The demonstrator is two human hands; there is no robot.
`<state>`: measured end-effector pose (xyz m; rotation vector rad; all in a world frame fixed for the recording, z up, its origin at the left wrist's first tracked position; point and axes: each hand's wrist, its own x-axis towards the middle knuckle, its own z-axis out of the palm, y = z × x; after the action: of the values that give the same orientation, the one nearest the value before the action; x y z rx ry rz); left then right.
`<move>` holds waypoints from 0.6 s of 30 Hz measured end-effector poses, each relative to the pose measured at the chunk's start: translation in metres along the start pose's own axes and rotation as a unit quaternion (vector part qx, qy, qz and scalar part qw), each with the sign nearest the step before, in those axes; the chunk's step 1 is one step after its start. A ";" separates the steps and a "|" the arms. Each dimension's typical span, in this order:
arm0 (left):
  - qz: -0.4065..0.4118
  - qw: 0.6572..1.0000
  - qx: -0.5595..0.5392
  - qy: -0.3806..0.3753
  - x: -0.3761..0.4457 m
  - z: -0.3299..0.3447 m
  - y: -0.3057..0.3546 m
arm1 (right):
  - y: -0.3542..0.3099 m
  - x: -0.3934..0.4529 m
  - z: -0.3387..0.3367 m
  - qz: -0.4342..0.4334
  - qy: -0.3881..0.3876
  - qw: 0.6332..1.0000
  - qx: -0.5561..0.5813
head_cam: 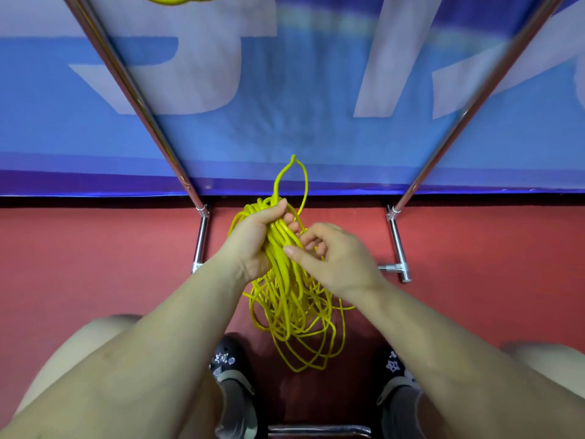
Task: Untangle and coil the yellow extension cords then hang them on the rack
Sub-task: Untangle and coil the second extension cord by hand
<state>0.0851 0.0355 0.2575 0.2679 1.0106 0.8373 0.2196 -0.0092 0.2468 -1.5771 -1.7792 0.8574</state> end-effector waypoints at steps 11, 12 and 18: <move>0.009 1.000 -0.010 0.022 -0.006 0.006 0.001 | 0.002 0.005 0.000 -0.063 0.029 0.990 -0.122; 0.012 1.000 -0.008 0.020 -0.006 0.007 0.002 | 0.002 0.005 -0.001 -0.068 0.037 0.987 -0.143; 0.023 0.999 0.013 0.045 -0.004 0.009 0.000 | 0.005 0.010 -0.007 -0.100 0.058 0.971 -0.208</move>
<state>0.0913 0.0344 0.2652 0.2793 1.1025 0.8850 0.2272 0.0014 0.2473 -1.6201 -2.0823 0.3002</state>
